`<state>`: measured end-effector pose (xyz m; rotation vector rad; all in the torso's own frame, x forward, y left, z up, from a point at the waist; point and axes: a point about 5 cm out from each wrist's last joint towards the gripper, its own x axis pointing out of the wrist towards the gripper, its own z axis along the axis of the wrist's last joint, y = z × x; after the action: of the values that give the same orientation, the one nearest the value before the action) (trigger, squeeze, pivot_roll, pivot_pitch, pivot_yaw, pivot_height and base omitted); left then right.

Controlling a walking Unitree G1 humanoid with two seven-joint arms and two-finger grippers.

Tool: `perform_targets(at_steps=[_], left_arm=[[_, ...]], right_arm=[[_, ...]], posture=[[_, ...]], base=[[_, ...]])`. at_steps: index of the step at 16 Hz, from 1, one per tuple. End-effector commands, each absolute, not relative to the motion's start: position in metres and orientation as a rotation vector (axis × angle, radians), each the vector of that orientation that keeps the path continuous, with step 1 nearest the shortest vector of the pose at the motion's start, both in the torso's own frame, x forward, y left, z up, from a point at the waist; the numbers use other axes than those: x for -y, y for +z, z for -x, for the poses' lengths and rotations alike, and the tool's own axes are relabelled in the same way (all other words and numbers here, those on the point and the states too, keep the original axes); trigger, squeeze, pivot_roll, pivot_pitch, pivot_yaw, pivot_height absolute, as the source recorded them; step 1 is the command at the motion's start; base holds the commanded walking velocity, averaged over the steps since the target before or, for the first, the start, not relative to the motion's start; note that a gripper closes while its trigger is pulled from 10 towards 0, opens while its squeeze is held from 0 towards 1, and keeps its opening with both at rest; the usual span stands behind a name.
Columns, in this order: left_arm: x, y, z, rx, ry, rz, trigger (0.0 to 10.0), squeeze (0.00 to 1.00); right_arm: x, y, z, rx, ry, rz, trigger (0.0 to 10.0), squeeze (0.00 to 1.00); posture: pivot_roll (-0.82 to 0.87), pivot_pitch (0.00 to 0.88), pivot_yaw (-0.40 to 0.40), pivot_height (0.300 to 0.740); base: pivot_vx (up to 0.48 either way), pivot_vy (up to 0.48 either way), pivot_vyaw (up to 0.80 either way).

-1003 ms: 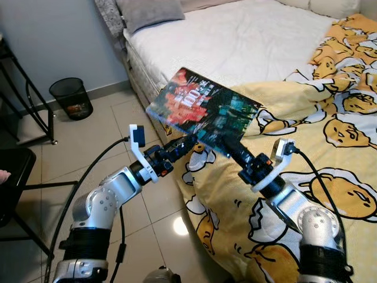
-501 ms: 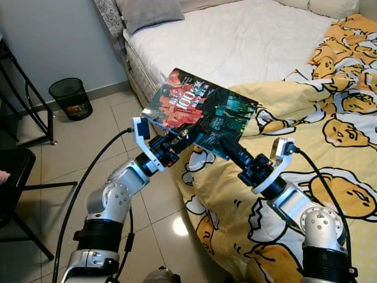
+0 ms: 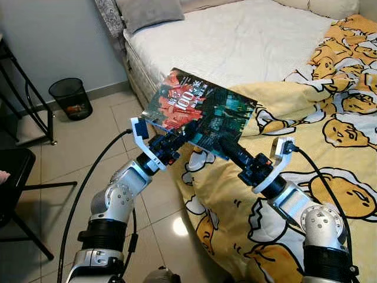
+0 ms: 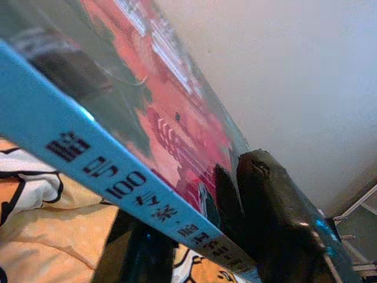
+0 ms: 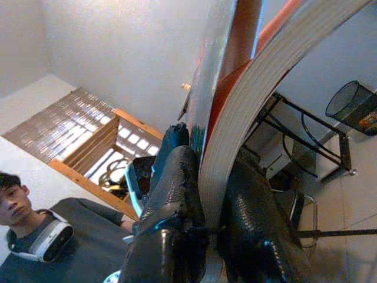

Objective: Clean up the room

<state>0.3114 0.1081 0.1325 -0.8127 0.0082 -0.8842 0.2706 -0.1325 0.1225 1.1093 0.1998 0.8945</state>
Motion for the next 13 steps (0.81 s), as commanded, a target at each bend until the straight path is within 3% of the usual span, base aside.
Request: perform_targets(at_steps=[1,13], left_arm=[[-0.1148,0.1337,-0.3133,0.019,-0.848,0.816,0.0,0.00],[-0.1145,0.1318,-0.3087,0.029,-0.768,0.932,0.0,0.00]], right_arm=[[0.1292,0.1326,-0.2746,-0.156,0.929,-1.117,0.0,0.00],[0.1233,0.1307,-0.2752,-0.177,0.949,-1.100,0.1,0.00]], posture=[[-0.06,0.000,0.059,0.740],[-0.05,0.000,0.048,0.740]], base=[[0.000,0.000,0.00],[0.000,0.000,0.00]])
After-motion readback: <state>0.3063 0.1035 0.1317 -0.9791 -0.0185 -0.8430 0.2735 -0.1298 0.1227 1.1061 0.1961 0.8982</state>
